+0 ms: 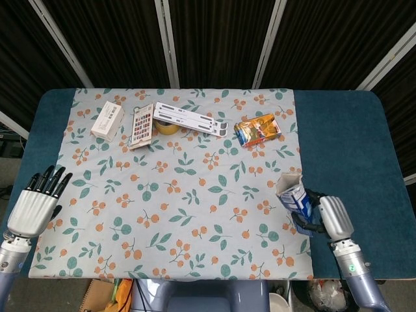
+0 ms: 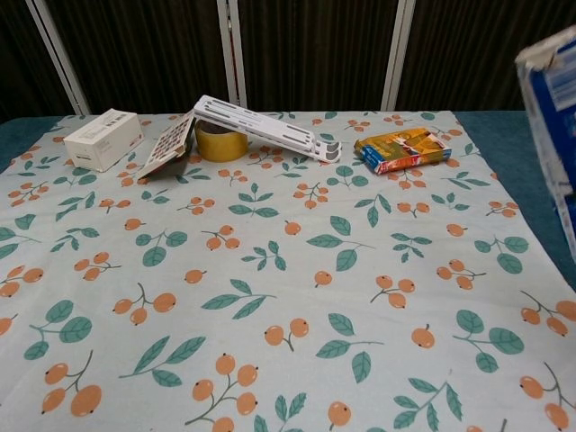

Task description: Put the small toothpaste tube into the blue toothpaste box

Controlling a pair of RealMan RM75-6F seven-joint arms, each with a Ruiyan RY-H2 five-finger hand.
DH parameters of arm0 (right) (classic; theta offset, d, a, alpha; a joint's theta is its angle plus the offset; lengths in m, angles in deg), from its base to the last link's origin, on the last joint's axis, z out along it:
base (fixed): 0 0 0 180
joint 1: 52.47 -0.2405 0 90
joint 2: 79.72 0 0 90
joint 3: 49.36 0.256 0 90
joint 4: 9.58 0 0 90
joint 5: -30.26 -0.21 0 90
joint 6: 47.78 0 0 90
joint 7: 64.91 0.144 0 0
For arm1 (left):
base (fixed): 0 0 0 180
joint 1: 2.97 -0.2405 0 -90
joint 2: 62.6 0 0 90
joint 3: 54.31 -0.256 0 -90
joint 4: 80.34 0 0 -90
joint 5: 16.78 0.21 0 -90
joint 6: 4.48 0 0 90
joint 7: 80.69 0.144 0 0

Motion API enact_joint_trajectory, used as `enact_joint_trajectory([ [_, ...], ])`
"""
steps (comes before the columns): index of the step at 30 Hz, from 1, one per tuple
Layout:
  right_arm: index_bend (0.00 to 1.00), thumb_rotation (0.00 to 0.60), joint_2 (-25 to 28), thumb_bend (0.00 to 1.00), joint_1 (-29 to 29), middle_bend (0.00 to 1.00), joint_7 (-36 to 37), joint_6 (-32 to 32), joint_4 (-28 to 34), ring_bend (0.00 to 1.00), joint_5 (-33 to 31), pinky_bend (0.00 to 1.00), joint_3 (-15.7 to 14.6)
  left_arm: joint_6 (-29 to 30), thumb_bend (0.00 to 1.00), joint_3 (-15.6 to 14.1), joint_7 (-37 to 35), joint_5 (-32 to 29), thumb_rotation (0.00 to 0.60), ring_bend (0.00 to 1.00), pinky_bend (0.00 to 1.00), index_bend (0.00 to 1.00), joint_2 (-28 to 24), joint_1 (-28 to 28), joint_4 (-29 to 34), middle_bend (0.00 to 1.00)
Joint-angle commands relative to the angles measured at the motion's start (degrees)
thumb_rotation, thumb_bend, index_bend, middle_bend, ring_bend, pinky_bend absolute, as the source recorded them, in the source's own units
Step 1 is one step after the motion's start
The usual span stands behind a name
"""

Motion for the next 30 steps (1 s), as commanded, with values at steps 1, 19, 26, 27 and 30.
enact_joint_trajectory([
  [1,0.54,0.6,-1.9,0.47,-0.7,0.6,-4.7,-3.2,-1.7,0.57,0.7,0.54,-3.1,-0.2,0.0,0.1,-0.1,-0.1,0.6,0.13,0.27,0.17,-0.1,-0.1,0.1,0.14],
  [19,0.11,0.6,-3.8,0.41,-3.2,0.35,-13.4,-12.0,1.9,0.22,-5.3,0.3,-6.3,-1.8,0.0,0.3,1.2,-0.2,0.6,0.13,0.27,0.17,-0.6,-0.2,1.2,0.14],
  [26,0.0,0.6,-3.4,0.33,-3.8,0.15,-15.5,-13.0,4.4,0.04,-6.4,0.18,-6.7,-2.0,0.0,0.5,1.0,-0.4,0.6,0.13,0.27,0.17,-0.7,-0.2,1.4,0.14],
  [27,0.0,0.6,-3.2,0.33,-3.8,0.14,-15.5,-13.0,4.7,0.04,-6.5,0.17,-6.8,-2.1,0.0,0.5,1.0,-0.4,0.6,0.13,0.27,0.17,-0.7,-0.3,1.5,0.14],
  [30,0.0,0.6,-2.3,0.33,-3.8,0.14,-15.2,-12.4,5.7,0.04,-6.9,0.17,-6.3,-2.0,0.0,0.6,0.9,-0.4,0.6,0.13,0.27,0.17,-0.8,-0.3,1.6,0.14],
])
